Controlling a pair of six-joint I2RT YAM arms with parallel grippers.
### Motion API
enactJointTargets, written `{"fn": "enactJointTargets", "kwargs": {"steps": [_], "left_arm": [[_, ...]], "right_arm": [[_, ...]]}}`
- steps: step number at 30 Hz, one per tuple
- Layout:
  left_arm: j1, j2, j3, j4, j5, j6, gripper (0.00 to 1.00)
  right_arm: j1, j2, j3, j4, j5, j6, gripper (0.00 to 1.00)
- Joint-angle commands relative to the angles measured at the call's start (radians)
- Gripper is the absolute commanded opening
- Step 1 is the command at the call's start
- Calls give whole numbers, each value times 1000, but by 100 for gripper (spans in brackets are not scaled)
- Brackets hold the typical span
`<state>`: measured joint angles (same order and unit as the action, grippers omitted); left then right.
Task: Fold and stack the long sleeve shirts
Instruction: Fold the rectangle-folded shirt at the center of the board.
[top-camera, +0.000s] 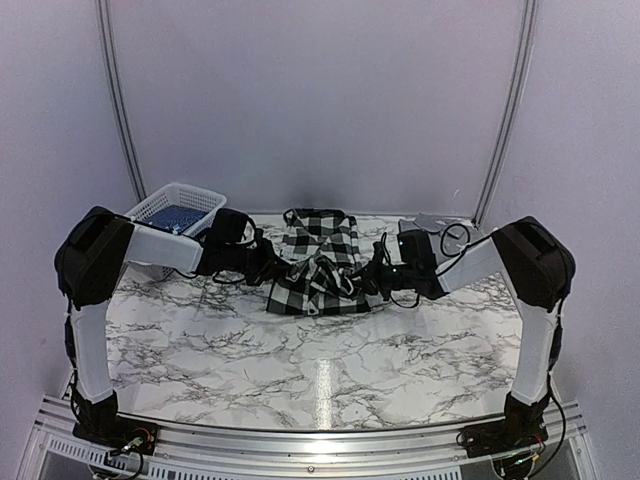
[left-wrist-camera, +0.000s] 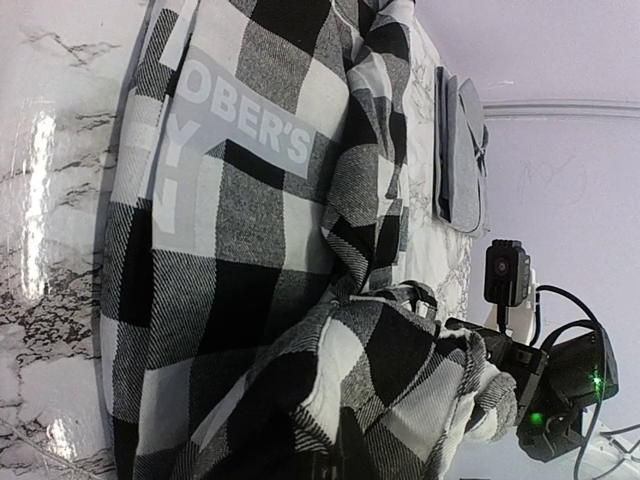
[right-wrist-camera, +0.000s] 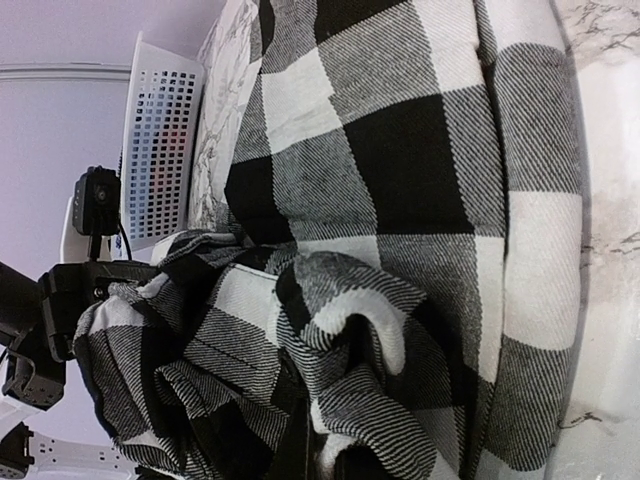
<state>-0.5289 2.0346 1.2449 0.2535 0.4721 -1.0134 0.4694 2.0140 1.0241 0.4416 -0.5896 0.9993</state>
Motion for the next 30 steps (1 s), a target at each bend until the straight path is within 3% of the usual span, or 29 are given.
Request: {"fn": "enactJointTargets", "kwargs": {"steps": [1, 10, 13, 15, 17, 20, 23, 30], "left_arm": [[7, -10, 32, 32, 6, 13, 0], [21, 107, 140, 32, 24, 25, 0], [29, 133, 158, 32, 21, 19, 4], [30, 125, 156, 31, 8, 19, 15], [32, 107, 147, 30, -10, 23, 37], [38, 85, 143, 28, -23, 34, 41], [48, 52, 130, 26, -43, 48, 65], [59, -6, 135, 24, -36, 120, 80]], "right_arm": [[-17, -32, 36, 31, 0, 5, 0], [-54, 23, 70, 31, -23, -12, 0], [-56, 29, 90, 9, -27, -33, 14], [-58, 26, 110, -17, -31, -54, 26], [-61, 19, 133, -42, -39, -75, 36], [-63, 14, 178, -113, -42, -122, 47], [-70, -10, 188, -134, -33, -142, 56], [-98, -85, 143, -137, -2, -156, 66]]}}
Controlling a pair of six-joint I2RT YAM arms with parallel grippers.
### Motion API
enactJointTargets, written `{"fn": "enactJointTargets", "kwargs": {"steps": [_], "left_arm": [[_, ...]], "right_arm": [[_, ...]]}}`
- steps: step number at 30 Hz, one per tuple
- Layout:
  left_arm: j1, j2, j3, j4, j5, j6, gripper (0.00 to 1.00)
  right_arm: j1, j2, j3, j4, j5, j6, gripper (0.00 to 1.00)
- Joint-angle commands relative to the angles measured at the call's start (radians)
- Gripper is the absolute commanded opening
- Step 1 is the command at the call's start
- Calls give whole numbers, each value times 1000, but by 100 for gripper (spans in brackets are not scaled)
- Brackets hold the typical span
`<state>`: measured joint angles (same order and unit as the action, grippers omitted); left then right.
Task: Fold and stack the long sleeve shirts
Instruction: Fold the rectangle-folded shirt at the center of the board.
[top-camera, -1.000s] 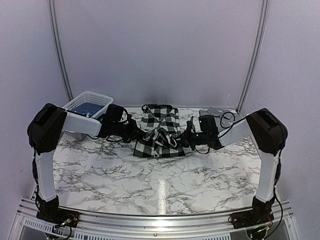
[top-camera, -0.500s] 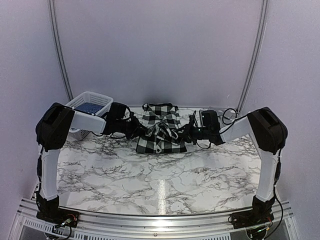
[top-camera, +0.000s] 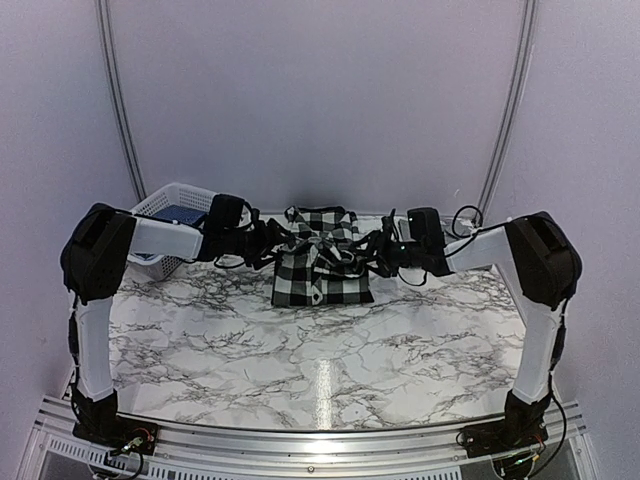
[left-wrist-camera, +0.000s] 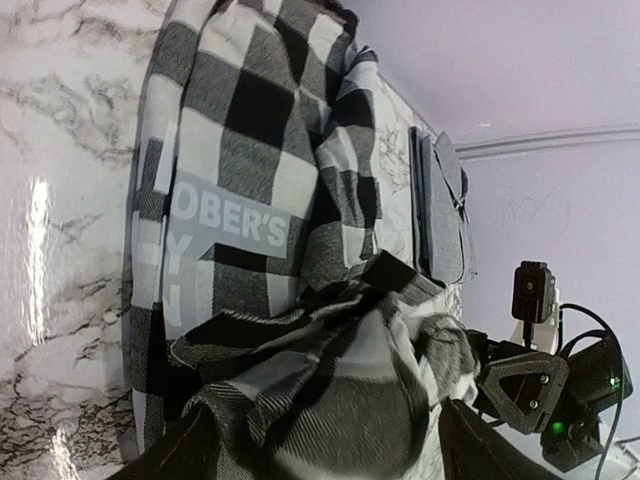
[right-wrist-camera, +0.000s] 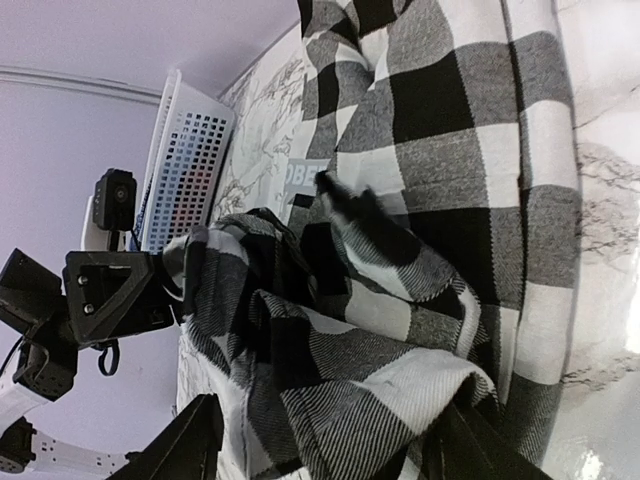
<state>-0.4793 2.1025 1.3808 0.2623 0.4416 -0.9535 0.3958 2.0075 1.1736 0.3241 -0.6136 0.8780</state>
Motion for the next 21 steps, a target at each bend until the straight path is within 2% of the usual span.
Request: {"fn": "enactJointTargets", "kwargs": {"steps": [1, 8, 13, 21], "left_arm": [[10, -83, -3, 15, -5, 68, 83], [10, -122, -38, 12, -10, 95, 85], [7, -165, -87, 10, -10, 113, 72], [-23, -219, -173, 9, -18, 129, 44]], "right_arm": [[-24, -85, -11, -21, 24, -38, 67], [-24, -114, -8, -55, 34, -93, 74], [8, -182, -15, -156, 101, -233, 72], [199, -251, -22, -289, 219, -452, 37]]}}
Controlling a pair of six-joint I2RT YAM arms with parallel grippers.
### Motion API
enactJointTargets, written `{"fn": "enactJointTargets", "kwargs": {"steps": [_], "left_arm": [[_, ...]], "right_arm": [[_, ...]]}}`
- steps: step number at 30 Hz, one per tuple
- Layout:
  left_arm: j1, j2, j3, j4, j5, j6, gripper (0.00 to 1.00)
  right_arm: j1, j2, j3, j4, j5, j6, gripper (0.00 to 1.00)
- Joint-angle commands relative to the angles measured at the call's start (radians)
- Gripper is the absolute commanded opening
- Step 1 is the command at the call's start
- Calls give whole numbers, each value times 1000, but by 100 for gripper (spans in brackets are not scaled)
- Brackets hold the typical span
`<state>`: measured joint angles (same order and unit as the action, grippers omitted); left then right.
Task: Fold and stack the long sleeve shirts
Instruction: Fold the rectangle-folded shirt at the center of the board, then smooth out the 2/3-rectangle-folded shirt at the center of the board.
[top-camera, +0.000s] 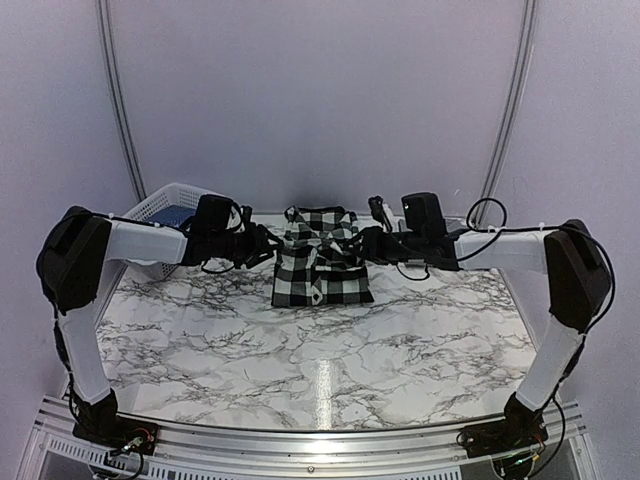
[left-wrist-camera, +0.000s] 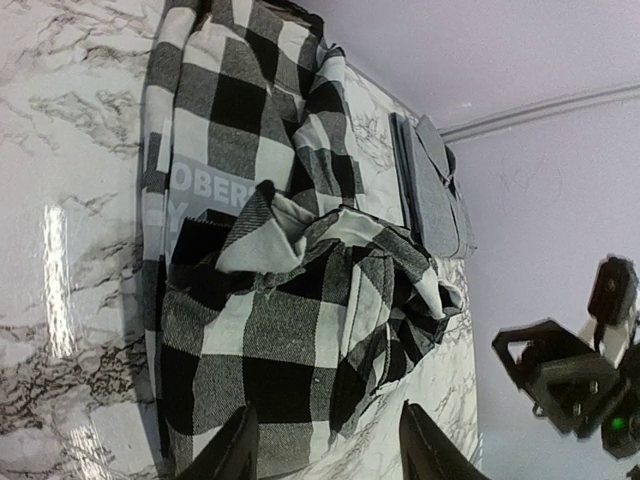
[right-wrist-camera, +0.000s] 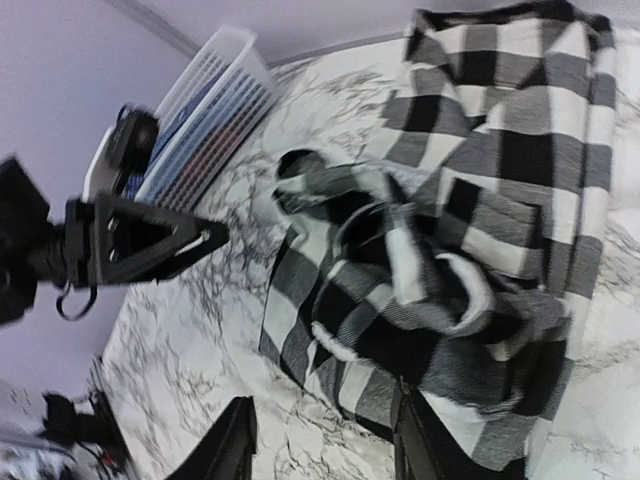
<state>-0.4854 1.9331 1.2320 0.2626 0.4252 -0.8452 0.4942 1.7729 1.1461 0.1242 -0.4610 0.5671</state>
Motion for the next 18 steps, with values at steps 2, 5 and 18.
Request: {"fn": "enactJointTargets", "kwargs": {"steps": [2, 5, 18], "left_arm": [[-28, -50, -34, 9, -10, 21, 39], [-46, -38, -40, 9, -14, 14, 35], [-78, 17, -21, 9, -19, 0, 27]], "right_arm": [[132, 3, 7, -91, 66, -154, 28], [157, 46, 24, -95, 72, -158, 16], [166, 257, 207, -140, 131, -143, 6]]}}
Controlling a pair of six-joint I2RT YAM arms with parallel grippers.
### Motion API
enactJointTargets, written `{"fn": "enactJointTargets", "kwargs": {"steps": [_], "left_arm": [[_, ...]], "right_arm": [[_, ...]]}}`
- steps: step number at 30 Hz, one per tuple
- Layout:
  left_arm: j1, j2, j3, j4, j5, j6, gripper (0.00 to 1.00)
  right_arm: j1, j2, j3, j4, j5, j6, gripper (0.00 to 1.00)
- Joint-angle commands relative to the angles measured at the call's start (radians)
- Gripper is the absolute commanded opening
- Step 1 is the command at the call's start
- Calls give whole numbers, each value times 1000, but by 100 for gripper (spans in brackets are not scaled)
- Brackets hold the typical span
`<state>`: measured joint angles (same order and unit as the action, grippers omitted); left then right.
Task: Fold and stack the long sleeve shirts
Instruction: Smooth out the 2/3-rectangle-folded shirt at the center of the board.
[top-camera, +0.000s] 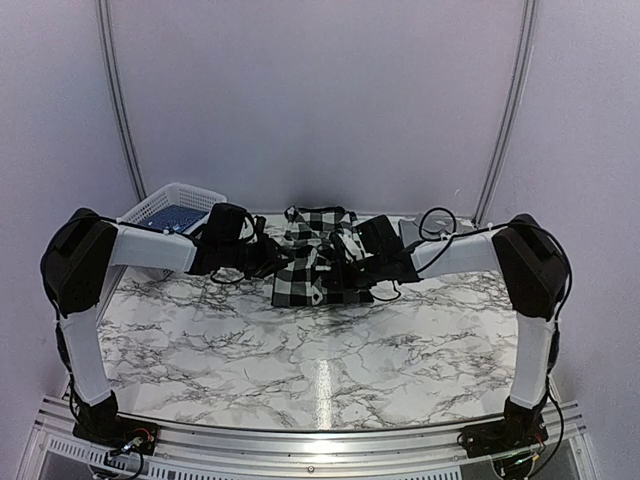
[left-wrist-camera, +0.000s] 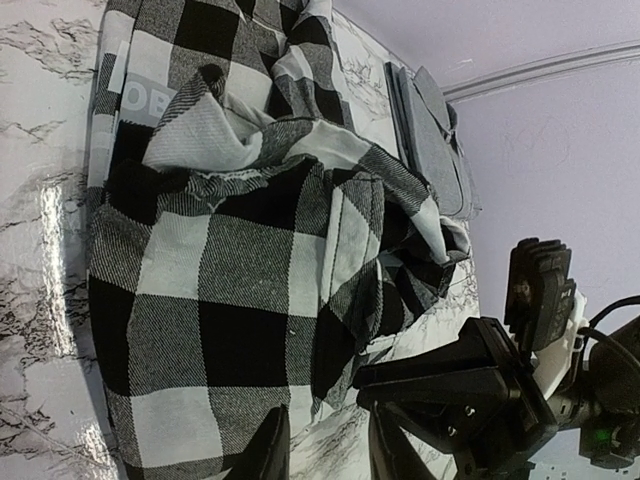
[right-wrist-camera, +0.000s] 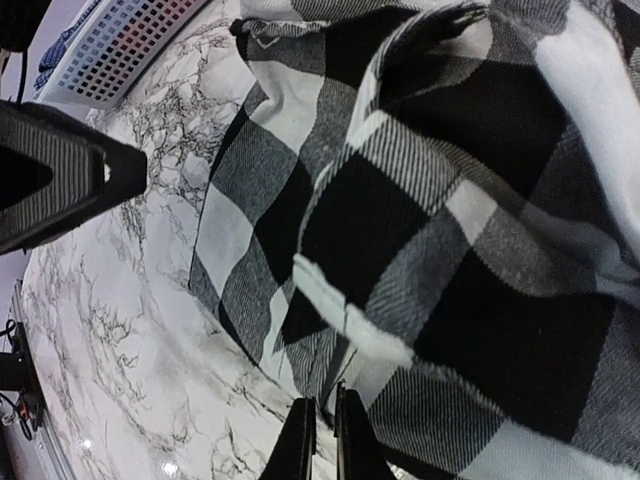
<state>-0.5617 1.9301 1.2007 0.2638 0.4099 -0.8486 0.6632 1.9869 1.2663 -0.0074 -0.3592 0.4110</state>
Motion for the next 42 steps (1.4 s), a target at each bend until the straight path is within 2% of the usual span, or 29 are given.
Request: {"fn": "enactJointTargets", "kwargs": {"steps": [1, 9, 21, 25, 30, 33, 39, 42], "left_arm": [[-3, 22, 10, 8, -3, 3, 27], [-4, 24, 0, 8, 0, 1, 27], [-7, 25, 2, 8, 2, 2, 27], [-13, 32, 6, 8, 4, 3, 27], [-22, 49, 5, 8, 5, 4, 27], [-31, 63, 7, 8, 1, 5, 27], [-58, 102, 28, 9, -6, 4, 27], [-73, 126, 45, 8, -6, 3, 26]], "right_arm": [[-8, 59, 106, -7, 26, 24, 6], [-61, 151, 242, -44, 63, 76, 7], [-105, 313, 481, -129, 62, -6, 16], [-111, 361, 557, -150, 25, -45, 22], [-113, 372, 654, -210, 42, -99, 35], [-114, 365, 720, -273, 64, -115, 39], [-118, 272, 663, -311, 91, -109, 43], [-116, 196, 580, -336, 142, -114, 41]]}}
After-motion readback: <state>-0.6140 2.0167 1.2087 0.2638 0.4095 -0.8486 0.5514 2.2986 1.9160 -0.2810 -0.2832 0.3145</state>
